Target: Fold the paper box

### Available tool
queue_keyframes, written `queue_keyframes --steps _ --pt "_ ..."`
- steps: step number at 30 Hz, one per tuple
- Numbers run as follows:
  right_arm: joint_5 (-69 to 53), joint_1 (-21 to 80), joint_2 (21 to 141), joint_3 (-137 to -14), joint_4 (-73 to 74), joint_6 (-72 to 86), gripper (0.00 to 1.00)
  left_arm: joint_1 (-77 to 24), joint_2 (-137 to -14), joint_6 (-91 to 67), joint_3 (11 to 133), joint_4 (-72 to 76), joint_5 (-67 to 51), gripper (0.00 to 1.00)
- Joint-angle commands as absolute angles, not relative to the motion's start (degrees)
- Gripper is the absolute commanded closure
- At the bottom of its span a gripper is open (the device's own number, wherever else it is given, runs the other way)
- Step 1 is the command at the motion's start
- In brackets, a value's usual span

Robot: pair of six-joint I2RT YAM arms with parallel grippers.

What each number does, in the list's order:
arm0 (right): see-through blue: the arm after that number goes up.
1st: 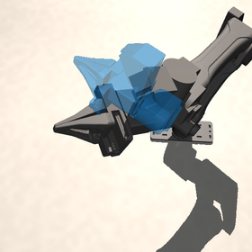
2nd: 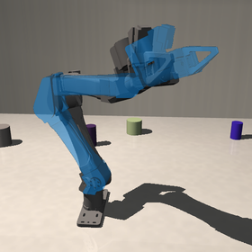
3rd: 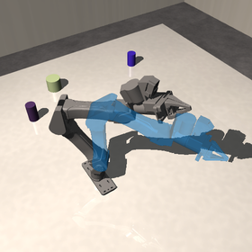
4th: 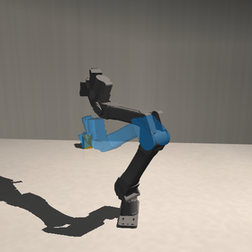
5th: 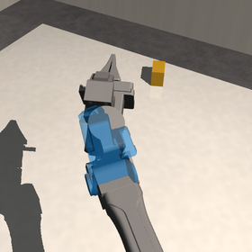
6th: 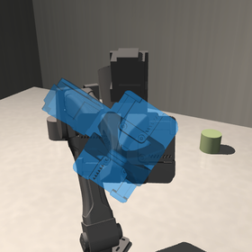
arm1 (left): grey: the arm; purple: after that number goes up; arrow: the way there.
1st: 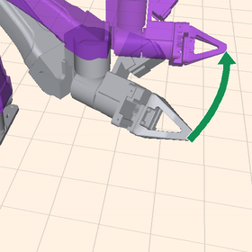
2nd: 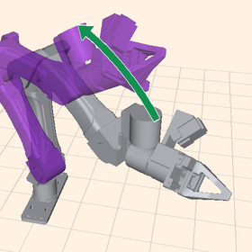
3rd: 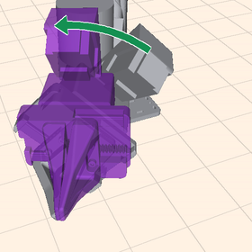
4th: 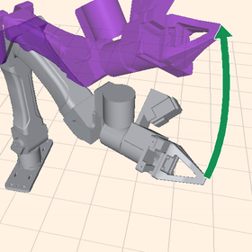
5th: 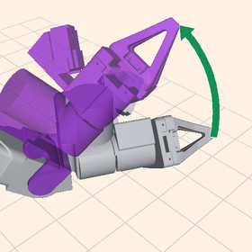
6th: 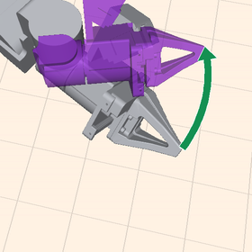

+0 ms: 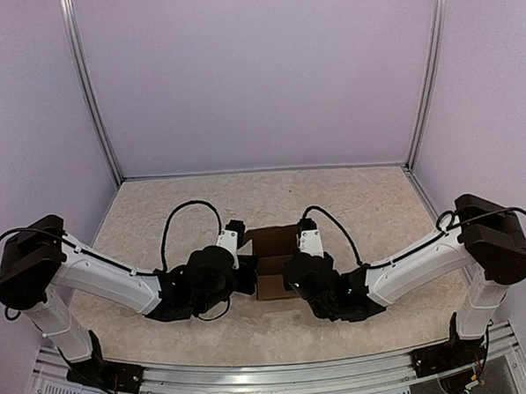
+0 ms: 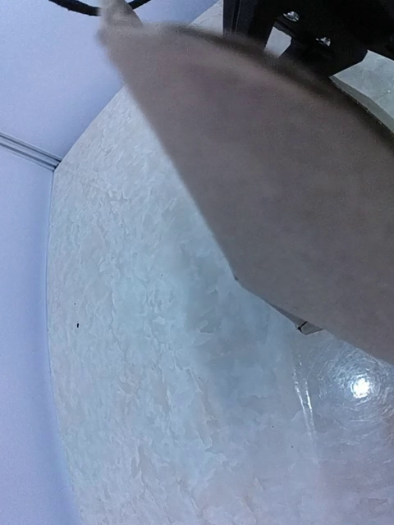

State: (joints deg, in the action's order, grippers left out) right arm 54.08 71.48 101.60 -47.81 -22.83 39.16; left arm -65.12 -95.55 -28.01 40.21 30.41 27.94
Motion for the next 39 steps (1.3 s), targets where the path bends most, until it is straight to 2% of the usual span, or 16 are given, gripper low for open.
queue_keyframes --steps 1,11,15,19,32,39 --pt "48.7 74.05 103.3 -45.71 -21.9 41.31 1.0 -67.86 -98.38 -29.05 39.12 30.13 23.27 1.0" --pt "49.4 74.62 100.73 -43.92 -20.58 42.09 1.0 -68.63 -98.89 -29.27 39.37 29.46 24.27 1.0" --pt "49.46 74.62 98.78 -42.73 -20.67 41.51 0.86 -68.82 -98.88 -29.14 39.32 29.21 25.02 1.0" --pt "48.78 74.66 97.0 -41.83 -20.38 40.96 0.78 -68.91 -99.12 -29.09 39.37 29.35 25.54 1.0" --pt "49.52 74.66 89.1 -41.13 -14.52 42.93 0.58 -69.08 -100.4 -28.5 40.6 29.0 27.24 1.0" --pt "47.58 74.69 82.85 -40.57 -10.19 41.39 0.54 -69.08 -100.83 -28.14 41.21 28.57 27.98 1.0"
